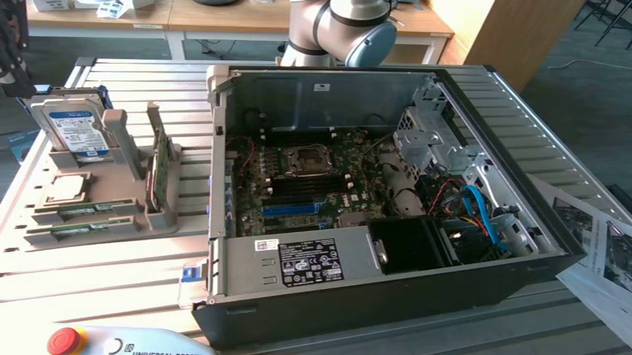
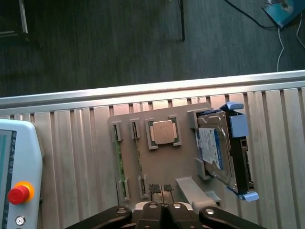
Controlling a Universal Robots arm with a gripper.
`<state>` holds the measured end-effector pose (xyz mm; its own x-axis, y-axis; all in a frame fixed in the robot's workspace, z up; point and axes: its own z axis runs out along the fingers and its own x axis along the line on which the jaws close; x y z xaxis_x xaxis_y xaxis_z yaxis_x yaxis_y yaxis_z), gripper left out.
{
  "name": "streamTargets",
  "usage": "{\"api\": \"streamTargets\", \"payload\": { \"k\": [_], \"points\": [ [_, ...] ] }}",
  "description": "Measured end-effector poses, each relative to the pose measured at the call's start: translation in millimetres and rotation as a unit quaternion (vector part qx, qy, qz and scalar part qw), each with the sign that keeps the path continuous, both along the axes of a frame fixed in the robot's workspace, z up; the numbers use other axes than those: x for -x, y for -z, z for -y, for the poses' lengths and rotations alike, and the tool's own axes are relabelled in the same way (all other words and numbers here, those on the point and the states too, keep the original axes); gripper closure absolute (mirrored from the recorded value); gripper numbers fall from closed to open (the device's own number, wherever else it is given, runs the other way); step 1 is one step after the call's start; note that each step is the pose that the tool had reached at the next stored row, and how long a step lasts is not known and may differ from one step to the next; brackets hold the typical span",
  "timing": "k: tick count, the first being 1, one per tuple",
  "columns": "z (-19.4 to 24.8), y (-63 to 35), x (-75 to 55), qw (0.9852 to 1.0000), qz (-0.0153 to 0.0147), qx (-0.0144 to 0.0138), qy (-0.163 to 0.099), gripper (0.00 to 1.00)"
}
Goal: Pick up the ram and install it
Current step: 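Pick up the ram and move it above insertion slot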
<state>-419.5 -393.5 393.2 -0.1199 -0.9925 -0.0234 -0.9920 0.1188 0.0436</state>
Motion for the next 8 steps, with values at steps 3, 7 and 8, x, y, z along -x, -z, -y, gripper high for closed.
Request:
{"api": "streamTargets", "payload": {
  "k": [3, 7, 8],
  "points": [
    [0.0, 0.0, 0.0, 0.9999, 0.0, 0.0, -0.013, 0.9],
    [0.0, 0.0, 0.0, 0.9995, 0.0, 0.0, -0.03, 0.9],
    [0.0, 0.0, 0.0, 0.9994, 0.0, 0.0, -0.035, 0.9]
  ]
}}
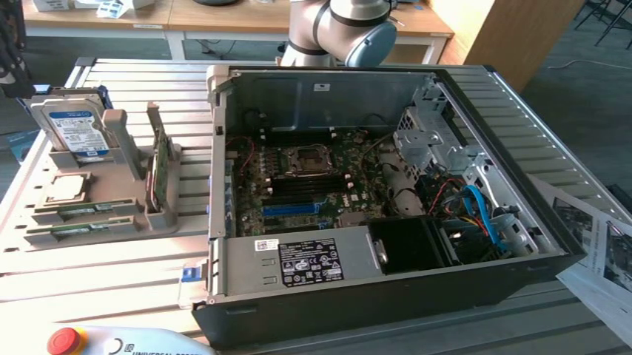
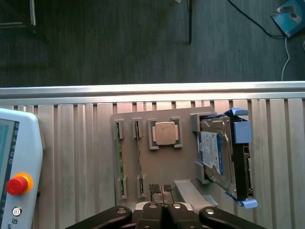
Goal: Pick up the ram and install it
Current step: 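Pick up the ram and move it above insertion slot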
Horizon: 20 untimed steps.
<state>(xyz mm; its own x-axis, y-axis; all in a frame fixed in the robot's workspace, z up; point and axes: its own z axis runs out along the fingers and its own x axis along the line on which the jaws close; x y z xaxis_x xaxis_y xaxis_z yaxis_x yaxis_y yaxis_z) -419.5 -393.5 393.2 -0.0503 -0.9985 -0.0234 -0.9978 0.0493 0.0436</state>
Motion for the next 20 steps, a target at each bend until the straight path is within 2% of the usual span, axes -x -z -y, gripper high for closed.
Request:
{"api": "streamTargets", "payload": {
  "k": [8, 15, 20],
  "points": [
    [0.0, 0.0, 0.0, 0.9996, 0.0, 0.0, -0.027, 0.9],
    [0.0, 0.0, 0.0, 0.9996, 0.0, 0.0001, -0.028, 0.9],
    [-0.2, 0.1, -0.1, 0.9996, -0.0001, 0.0018, -0.028, 0.9]
  ]
}}
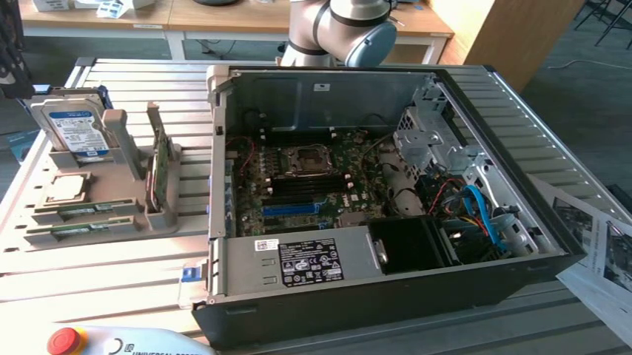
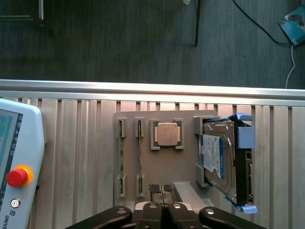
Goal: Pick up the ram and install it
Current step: 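Pick up the ram and move it above insertion slot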
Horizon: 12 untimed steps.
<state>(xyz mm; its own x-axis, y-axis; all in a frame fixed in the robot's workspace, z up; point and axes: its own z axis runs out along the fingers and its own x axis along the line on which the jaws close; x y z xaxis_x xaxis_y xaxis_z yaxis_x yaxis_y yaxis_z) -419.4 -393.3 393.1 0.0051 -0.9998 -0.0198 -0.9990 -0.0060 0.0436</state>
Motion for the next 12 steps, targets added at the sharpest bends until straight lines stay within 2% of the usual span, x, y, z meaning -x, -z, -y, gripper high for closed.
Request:
{"api": "streamTargets", "payload": {
  "k": [5, 12],
  "points": [
    [0.0, -0.1, 0.1, 1.0, -0.0007, 0.0029, 0.0, 0.9],
    [0.3, 0.9, 0.1, 1.0, -0.0007, 0.003, 0.0, 0.9]
  ]
}}
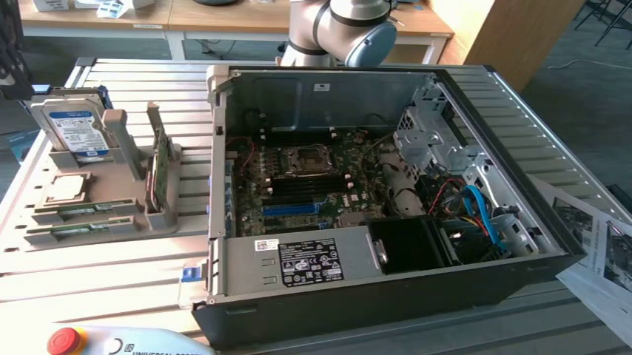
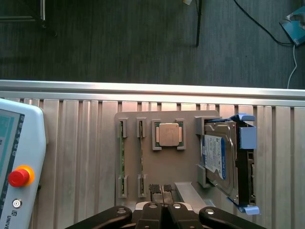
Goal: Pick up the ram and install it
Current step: 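Pick up the ram and move it above insertion slot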
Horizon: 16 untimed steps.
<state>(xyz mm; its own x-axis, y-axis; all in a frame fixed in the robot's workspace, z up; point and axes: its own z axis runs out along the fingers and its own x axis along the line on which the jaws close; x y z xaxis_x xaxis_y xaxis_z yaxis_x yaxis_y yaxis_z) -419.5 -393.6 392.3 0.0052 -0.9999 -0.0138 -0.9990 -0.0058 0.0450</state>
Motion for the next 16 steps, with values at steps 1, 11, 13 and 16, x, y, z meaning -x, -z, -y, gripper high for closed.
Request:
{"api": "streamTargets", "payload": {
  "k": [1, 11, 13, 16],
  "points": [
    [0.0, 0.4, 0.0, 1.0, 0.0001, 0.0, 0.0, 0.9],
    [0.0, 6.3, 0.0, 1.0, 0.0, 0.0007, 0.0, 0.9],
    [0.0, 7.7, 0.0, 1.0, 0.0, 0.0009, 0.0, 0.9],
    [0.0, 10.2, 0.0, 1.0, 0.0, 0.0011, 0.0, 0.9]
  ]
}}
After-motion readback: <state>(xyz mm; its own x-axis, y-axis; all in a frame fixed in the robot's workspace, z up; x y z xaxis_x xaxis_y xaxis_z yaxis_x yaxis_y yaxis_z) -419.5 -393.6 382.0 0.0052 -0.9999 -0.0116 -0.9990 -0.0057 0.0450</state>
